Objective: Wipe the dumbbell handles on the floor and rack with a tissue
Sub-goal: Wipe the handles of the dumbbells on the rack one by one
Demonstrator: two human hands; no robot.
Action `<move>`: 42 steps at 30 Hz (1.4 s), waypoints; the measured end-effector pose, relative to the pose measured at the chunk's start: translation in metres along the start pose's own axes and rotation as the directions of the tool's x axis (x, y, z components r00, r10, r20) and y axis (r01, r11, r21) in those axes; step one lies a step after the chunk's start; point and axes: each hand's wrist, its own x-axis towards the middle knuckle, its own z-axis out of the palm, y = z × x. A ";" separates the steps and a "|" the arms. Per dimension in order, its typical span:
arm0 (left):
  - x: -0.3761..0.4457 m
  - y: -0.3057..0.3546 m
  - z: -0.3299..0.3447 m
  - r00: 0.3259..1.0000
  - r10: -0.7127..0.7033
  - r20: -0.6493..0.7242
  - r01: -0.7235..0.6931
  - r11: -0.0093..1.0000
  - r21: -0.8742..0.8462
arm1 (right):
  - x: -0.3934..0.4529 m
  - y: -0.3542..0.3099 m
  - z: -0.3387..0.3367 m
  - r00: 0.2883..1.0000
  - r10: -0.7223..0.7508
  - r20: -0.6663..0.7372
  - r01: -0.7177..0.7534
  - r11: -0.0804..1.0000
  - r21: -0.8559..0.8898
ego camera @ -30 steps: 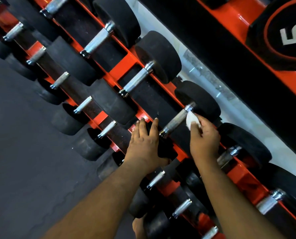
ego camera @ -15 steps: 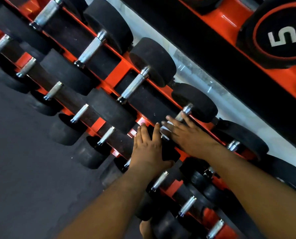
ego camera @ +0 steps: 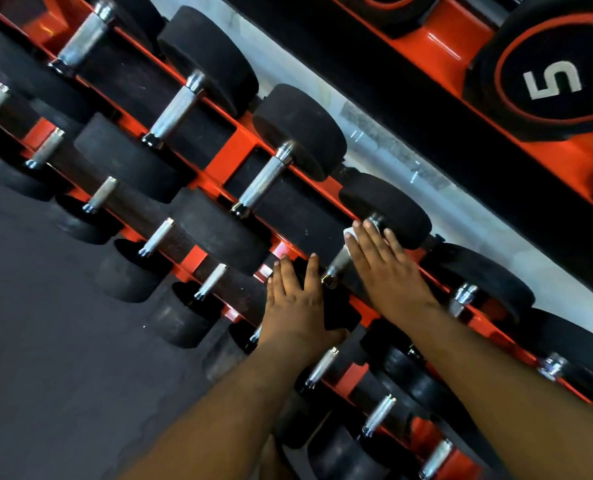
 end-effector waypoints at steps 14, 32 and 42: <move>-0.006 0.003 -0.006 1.000 -0.008 -0.013 0.008 1.000 -0.015 | 0.009 0.001 -0.006 0.834 -0.515 -0.198 0.533 0.844 0.052; 0.030 -0.112 -0.114 0.946 0.075 -0.316 -0.016 0.983 0.185 | 0.153 -0.060 -0.069 0.884 0.097 -0.457 0.200 0.805 0.559; 0.060 -0.116 -0.129 0.988 -0.057 -0.142 0.068 0.995 0.074 | 0.170 -0.060 -0.036 0.885 -0.434 -0.171 0.453 0.886 0.098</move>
